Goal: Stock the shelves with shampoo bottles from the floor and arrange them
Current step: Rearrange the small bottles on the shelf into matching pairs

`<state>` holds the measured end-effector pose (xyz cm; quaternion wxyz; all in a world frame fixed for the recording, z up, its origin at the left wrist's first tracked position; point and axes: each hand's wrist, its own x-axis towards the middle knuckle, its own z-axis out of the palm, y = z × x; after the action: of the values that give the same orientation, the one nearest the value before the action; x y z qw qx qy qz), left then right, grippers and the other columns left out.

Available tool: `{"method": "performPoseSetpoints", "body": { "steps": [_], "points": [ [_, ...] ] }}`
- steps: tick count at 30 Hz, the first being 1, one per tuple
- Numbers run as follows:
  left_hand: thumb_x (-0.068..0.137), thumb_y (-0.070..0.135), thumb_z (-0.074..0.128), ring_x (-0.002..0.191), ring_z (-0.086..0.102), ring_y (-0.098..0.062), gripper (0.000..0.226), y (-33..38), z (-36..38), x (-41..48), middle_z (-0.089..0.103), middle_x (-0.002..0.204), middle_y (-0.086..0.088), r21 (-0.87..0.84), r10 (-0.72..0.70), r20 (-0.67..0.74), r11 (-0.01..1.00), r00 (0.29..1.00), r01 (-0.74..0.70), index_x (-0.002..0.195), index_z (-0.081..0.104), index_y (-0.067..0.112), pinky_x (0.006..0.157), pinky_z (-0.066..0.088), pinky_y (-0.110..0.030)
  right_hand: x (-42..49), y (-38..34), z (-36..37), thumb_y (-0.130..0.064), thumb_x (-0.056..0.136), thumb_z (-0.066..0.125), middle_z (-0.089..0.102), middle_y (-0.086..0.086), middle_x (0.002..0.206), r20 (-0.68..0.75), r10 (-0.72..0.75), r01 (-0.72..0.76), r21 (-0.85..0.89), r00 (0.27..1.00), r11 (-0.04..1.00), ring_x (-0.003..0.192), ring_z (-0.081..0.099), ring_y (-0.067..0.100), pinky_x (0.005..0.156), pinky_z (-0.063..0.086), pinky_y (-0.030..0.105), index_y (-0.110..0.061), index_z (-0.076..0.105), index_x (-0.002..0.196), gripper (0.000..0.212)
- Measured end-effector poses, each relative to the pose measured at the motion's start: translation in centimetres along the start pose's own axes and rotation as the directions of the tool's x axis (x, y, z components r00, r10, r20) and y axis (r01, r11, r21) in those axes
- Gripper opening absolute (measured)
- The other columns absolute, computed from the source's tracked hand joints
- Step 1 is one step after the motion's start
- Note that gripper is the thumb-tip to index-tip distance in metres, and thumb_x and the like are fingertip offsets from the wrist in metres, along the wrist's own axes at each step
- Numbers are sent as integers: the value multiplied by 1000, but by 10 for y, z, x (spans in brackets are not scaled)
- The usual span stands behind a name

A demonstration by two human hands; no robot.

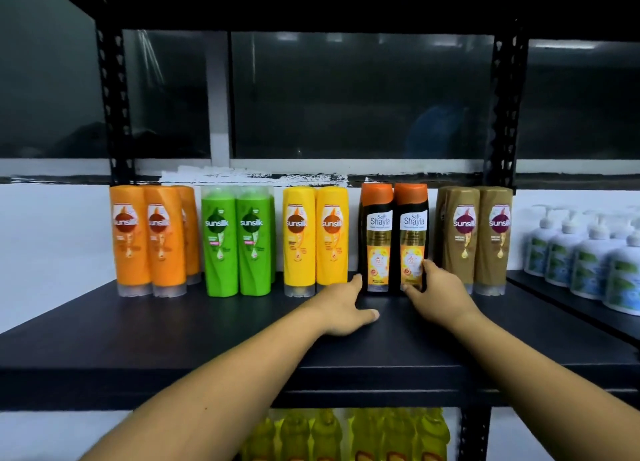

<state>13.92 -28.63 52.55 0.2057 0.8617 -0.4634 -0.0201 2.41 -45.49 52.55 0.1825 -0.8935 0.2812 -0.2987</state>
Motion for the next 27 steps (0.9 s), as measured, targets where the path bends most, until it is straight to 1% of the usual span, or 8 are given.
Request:
{"method": "performPoseSetpoints", "body": {
  "steps": [3,8,13,17,20,22,24,27],
  "points": [
    [98,59,52,152,29,-22,83,-17,-12,-36,23,168,-1,56,7,46,998,999,-10,163,14,23,121,28,-32,-24,-17,-2,-41,95,62,52,6,146,73,-80,84,-52,994,995,133,50,25,108,43,37,-14,45,146,60],
    [104,59,37,150,32,-23,68,-40,-36,-81,31,165,-2,195,-45,98,981,994,25,159,32,19,116,27,-31,-59,-54,0,-59,96,51,43,-2,155,448,-170,204,-30,878,978,141,41,17,115,32,30,-29,37,153,66],
    [103,63,30,155,19,-19,72,-60,-44,-102,20,169,2,221,-85,117,974,989,58,160,29,20,125,17,-35,-69,-78,7,-62,99,39,29,-3,163,554,-182,272,-83,812,959,149,27,19,120,20,34,-32,30,156,65],
    [102,63,37,154,23,-21,73,-64,-47,-106,22,168,0,200,-84,66,977,994,69,160,32,19,124,21,-34,-70,-82,5,-59,100,42,34,-4,161,558,-177,257,-67,811,964,146,32,19,116,24,31,-31,33,155,62],
    [99,58,51,151,31,-23,74,-64,-51,-100,28,167,0,121,-88,-31,988,996,91,160,30,20,120,29,-32,-61,-89,7,-61,95,50,38,-1,158,483,-196,224,-1,854,974,142,39,20,114,32,34,-28,29,155,71],
    [99,48,59,143,42,-25,68,-64,-54,-92,41,160,-2,-6,-114,-137,993,984,114,157,33,23,109,37,-27,-53,-98,11,-59,95,54,42,1,155,388,-203,178,99,899,979,139,43,23,109,38,34,-24,29,155,73],
    [98,40,63,136,50,-26,66,-62,-57,-80,49,153,-3,-172,-172,-232,976,957,133,155,32,25,95,38,-23,-43,-110,17,-50,96,58,49,1,147,295,-185,128,201,938,971,133,48,24,100,40,32,-22,34,151,66],
    [97,31,67,135,50,-25,74,-62,-59,-62,50,151,-4,-352,-261,-285,923,922,153,156,24,19,91,34,-23,-20,-122,30,-43,94,64,57,7,135,185,-101,45,285,977,957,122,56,28,95,46,38,-17,40,138,56]
  ]
}}
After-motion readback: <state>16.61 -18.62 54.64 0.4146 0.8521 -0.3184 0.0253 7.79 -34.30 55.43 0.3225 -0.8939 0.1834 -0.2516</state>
